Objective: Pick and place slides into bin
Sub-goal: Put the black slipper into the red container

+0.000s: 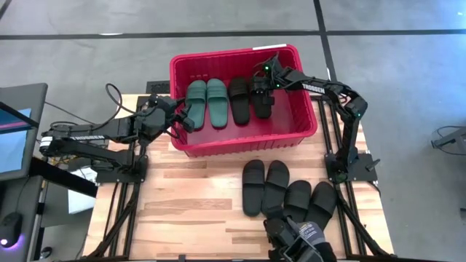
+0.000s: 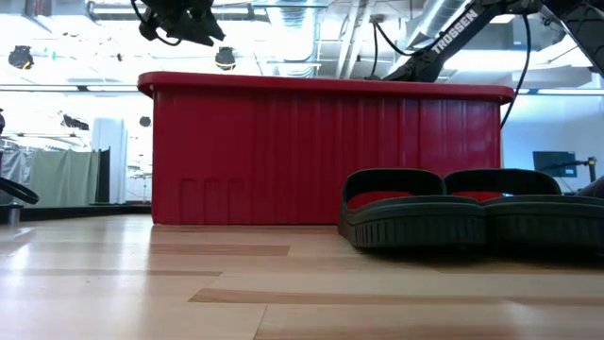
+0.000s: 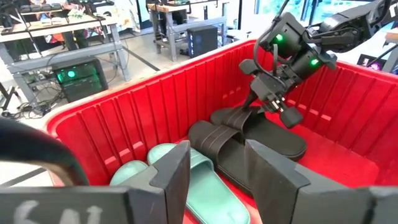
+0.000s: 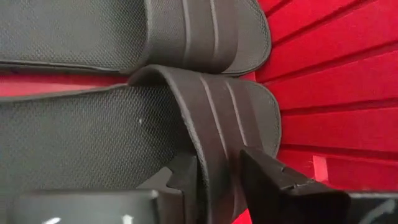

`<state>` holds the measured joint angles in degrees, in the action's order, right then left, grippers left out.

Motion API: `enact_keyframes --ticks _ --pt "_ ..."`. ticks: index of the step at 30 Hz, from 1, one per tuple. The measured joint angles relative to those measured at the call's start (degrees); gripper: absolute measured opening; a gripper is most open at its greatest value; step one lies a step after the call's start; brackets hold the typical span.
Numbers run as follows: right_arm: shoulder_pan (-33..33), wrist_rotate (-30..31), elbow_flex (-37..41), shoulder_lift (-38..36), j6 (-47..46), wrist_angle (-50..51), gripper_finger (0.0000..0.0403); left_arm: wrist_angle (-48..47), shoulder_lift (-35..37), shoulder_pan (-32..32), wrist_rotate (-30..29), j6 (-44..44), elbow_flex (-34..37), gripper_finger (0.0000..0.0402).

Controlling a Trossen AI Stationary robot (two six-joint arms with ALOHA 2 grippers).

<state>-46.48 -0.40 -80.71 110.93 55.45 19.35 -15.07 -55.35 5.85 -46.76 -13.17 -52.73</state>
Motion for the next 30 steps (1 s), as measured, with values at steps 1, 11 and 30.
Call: enact_keyframes --ticks 1,11,30 --pt "0.0 0.0 0.0 0.0 -0.2 0.0 0.0104 0.0 0.0 0.0 0.0 0.0 0.0 0.0141" --pt "-0.2 -1.6 0.0 0.0 -3.2 2.1 0.0131 0.0 0.0 0.0 0.0 0.0 0.0 0.0141" --pt "-0.2 -5.8 0.0 0.0 -9.1 4.6 0.0148 0.0 0.0 0.0 0.0 -0.1 0.0 0.0141"
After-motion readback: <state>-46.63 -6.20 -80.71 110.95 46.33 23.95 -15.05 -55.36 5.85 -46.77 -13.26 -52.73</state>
